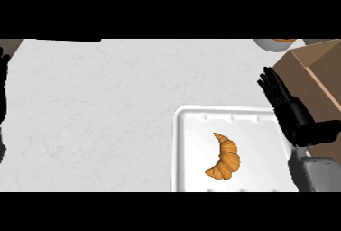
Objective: Pick the croissant from the tray and place it in the cardboard box
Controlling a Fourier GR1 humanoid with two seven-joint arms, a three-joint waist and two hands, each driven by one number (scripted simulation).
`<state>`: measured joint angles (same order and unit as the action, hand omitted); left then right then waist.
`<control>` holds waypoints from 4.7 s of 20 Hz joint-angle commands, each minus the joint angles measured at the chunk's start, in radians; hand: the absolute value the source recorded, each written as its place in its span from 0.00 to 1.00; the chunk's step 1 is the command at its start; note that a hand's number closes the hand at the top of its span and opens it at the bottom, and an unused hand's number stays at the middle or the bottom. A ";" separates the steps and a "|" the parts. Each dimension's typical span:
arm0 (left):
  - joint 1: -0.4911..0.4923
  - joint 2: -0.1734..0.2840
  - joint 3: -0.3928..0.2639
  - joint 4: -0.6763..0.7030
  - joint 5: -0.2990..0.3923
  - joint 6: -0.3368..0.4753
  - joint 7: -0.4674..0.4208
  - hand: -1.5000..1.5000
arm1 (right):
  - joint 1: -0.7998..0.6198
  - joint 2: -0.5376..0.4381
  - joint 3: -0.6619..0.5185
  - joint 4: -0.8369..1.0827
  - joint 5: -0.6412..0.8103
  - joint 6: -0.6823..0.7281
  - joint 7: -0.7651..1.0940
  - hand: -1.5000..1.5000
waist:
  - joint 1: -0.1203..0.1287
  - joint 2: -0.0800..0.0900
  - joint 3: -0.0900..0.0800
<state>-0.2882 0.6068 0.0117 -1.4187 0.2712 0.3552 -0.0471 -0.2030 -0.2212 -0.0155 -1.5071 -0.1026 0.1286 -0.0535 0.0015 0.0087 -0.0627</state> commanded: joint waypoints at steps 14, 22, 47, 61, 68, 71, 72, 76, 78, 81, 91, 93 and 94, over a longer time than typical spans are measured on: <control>0.066 -0.043 -0.284 -0.095 -0.089 -0.270 -0.075 0.50 | 0.425 -0.241 -0.085 -0.584 0.429 -0.185 0.067 0.00 | -0.041 -0.015 0.062; 0.095 -0.083 -0.307 -0.122 -0.118 -0.281 -0.087 0.50 | 0.491 -0.385 -0.008 -0.775 0.613 -0.008 0.272 0.00 | -0.006 -0.011 0.061; 0.034 -0.113 -0.232 -0.065 -0.141 -0.369 -0.071 0.50 | -0.037 0.040 0.701 -0.544 0.878 0.493 1.259 0.00 | 0.006 -0.008 0.061; 0.022 -0.177 -0.206 -0.104 -0.208 -0.365 -0.009 0.50 | 0.058 0.071 0.683 -0.491 1.076 0.519 1.167 0.00 | -0.005 -0.010 0.063; 0.004 -0.225 -0.192 -0.025 -0.272 -0.383 -0.072 0.50 | 0.067 0.035 0.589 -0.358 1.130 0.482 1.014 0.00 | -0.007 -0.008 0.063; 0.086 -0.191 -0.125 -0.089 -0.233 -0.445 -0.085 0.50 | 0.041 0.089 0.574 -0.302 1.169 0.464 0.999 0.00 | 0.000 -0.009 0.063; 0.073 -0.222 -0.163 -0.147 -0.262 -0.413 0.003 0.50 | 0.073 0.151 0.640 -0.303 1.205 0.427 1.042 0.00 | 0.000 -0.010 0.063; 0.047 -0.198 -0.076 -0.114 -0.239 -0.496 -0.017 0.50 | 0.103 0.109 0.584 -0.305 1.196 0.436 0.948 0.00 | -0.002 -0.009 0.063; 0.133 -0.237 -0.108 -0.129 -0.290 -0.474 -0.075 0.50 | 0.097 0.109 0.552 -0.254 1.200 0.420 0.914 0.00 | 0.000 -0.009 0.063; 0.081 -0.284 -0.125 -0.142 -0.323 -0.450 0.004 0.50 | 0.126 0.103 0.565 -0.167 1.247 0.312 0.864 0.00 | -0.002 -0.009 0.063; 0.117 -0.293 -0.054 -0.092 -0.348 -0.536 -0.099 0.50 | 0.110 0.078 0.450 -0.098 1.242 0.310 0.775 0.00 | -0.001 -0.009 0.063; 0.042 -0.285 -0.016 -0.095 -0.339 -0.560 -0.022 0.50 | 0.103 0.095 0.459 -0.098 1.255 0.326 0.770 0.00 | -0.002 -0.009 0.063; 0.087 -0.329 -0.061 -0.143 -0.380 -0.508 -0.013 0.50 | 0.119 0.088 0.476 -0.043 1.259 0.276 0.725 0.00 | -0.001 -0.009 0.063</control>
<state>-0.2009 0.3105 -0.0430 -1.5430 -0.0746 -0.1652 -0.0779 -0.0772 -0.1303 0.4744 -1.6167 1.1588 0.4352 0.7384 -0.0002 -0.0004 -0.0001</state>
